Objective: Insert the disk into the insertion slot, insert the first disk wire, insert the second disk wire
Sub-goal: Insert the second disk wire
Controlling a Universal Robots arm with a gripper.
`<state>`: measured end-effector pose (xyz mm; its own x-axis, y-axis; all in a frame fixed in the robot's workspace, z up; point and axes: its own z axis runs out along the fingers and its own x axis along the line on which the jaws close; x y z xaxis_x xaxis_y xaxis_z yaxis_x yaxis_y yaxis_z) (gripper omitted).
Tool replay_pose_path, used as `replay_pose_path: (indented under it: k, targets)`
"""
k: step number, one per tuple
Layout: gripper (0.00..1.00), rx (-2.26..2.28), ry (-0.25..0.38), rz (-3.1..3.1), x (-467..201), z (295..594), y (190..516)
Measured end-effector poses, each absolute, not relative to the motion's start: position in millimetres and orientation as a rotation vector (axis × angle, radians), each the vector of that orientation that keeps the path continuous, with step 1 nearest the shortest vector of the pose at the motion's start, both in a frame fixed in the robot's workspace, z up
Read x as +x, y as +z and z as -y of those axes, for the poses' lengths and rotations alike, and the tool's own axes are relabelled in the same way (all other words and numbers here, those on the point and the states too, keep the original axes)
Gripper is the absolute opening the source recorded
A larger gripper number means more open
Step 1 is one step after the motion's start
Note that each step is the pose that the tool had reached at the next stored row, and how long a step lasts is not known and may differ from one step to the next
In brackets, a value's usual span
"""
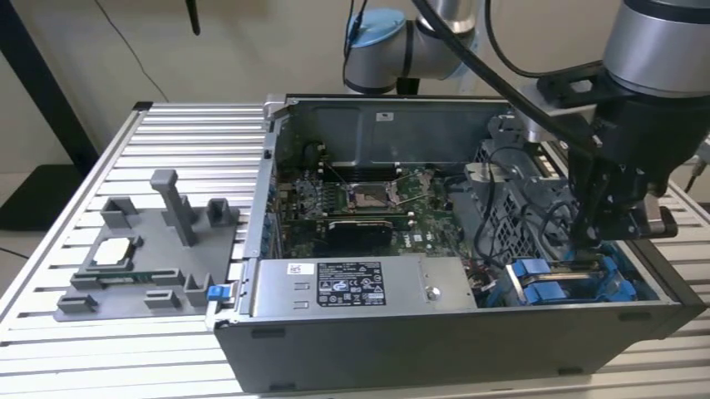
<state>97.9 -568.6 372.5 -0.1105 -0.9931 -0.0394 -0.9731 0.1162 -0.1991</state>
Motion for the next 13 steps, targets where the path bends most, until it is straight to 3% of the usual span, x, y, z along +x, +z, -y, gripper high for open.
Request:
replay_pose_path:
  k: [4,13]
  targets:
    - [0.00,-1.964,-0.132,-2.196,97.8,568.9,371.8]
    - [0.00,-1.998,-0.129,-2.183,102.1,570.0,365.1]
